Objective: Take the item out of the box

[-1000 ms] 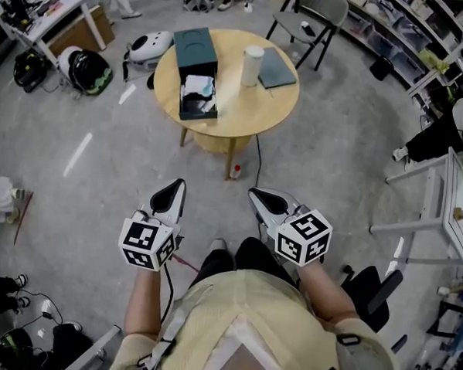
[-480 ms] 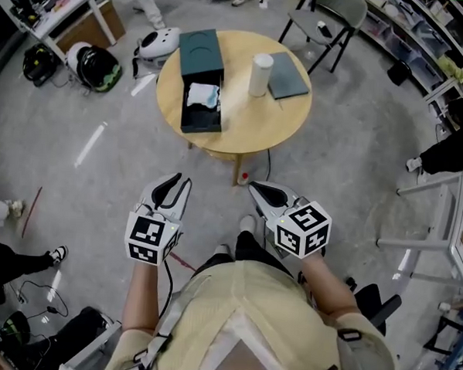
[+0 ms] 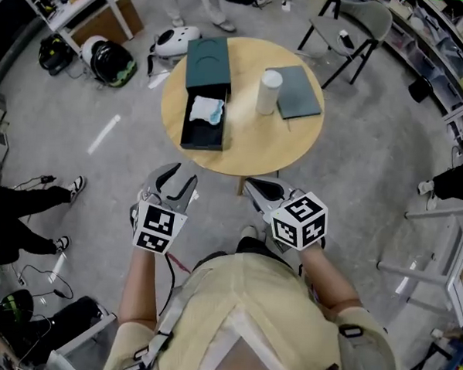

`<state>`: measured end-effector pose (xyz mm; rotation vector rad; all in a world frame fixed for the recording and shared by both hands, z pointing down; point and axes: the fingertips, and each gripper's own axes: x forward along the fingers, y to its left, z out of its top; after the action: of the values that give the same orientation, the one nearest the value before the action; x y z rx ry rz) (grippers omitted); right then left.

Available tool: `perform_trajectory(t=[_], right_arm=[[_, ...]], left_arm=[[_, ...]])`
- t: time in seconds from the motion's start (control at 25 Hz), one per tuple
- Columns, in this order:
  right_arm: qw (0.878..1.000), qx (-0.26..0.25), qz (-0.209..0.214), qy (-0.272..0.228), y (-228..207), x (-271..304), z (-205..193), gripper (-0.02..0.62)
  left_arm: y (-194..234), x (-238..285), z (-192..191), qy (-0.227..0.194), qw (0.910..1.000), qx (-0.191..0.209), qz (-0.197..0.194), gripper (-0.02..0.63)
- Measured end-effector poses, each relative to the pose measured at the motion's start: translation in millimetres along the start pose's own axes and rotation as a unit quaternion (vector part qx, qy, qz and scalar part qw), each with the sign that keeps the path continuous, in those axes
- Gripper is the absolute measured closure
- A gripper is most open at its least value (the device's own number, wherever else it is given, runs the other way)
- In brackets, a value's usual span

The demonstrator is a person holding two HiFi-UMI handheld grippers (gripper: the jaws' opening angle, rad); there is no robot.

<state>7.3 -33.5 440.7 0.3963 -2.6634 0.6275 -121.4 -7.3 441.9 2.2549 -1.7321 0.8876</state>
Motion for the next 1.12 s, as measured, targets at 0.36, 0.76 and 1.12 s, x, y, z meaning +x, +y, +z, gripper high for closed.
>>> perform_trajectory(t=[0.36, 0.76, 1.12], right_arm=[[0.999, 0.008, 0.024, 0.029, -30, 18, -1, 0.591], [0.999, 0.024, -0.010, 0.035, -56, 59, 14, 0.591], [0.997, 0.053, -0.043, 0.043, -81, 90, 24, 0.591]], left_arm=[[6, 42, 5, 0.054, 0.9878, 0.146, 0.006, 0.428], [58, 113, -9, 0.089, 0.9626, 0.250, -0.055, 0.426], [85, 175, -22, 0.116, 0.9383, 0.309, -0.104, 0.420]])
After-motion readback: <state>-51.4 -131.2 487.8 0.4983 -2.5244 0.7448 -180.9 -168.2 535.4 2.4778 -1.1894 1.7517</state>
